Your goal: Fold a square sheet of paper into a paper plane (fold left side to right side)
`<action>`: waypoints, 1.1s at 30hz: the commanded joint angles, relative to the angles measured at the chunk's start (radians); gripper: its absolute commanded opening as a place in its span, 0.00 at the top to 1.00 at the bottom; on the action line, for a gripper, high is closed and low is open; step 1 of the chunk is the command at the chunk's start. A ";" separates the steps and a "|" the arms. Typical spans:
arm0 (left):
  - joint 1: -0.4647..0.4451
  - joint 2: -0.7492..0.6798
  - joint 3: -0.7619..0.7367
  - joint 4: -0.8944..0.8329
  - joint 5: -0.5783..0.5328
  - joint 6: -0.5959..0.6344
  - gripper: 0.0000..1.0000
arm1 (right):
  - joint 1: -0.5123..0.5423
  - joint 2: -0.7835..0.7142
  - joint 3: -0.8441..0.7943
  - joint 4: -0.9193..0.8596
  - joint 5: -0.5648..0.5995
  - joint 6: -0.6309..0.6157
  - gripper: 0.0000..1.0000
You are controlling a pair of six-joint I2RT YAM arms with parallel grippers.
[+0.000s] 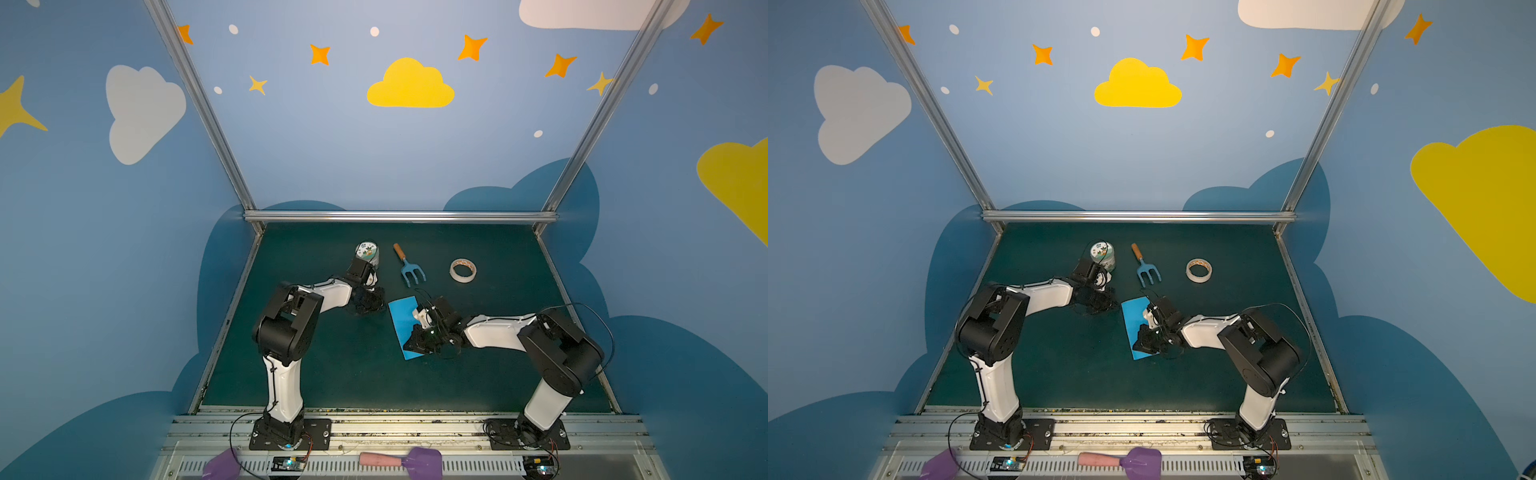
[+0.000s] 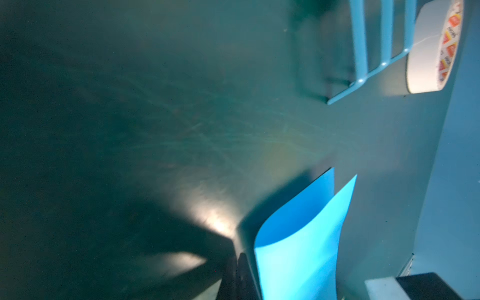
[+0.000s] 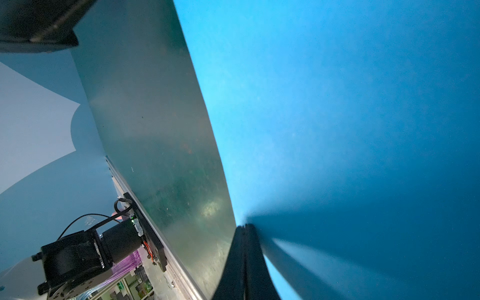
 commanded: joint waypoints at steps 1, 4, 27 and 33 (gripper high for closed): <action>-0.022 -0.138 -0.048 -0.043 -0.004 0.004 0.96 | 0.009 0.036 -0.045 -0.082 0.055 0.009 1.00; -0.062 -0.215 -0.102 -0.014 0.018 -0.026 0.96 | 0.009 0.037 -0.046 -0.077 0.055 0.012 1.00; -0.153 -0.071 -0.176 0.078 -0.025 -0.041 0.96 | 0.009 0.051 -0.045 -0.071 0.052 0.014 1.00; -0.111 -0.022 -0.143 0.061 -0.031 -0.024 0.96 | 0.009 0.052 -0.048 -0.067 0.050 0.016 1.00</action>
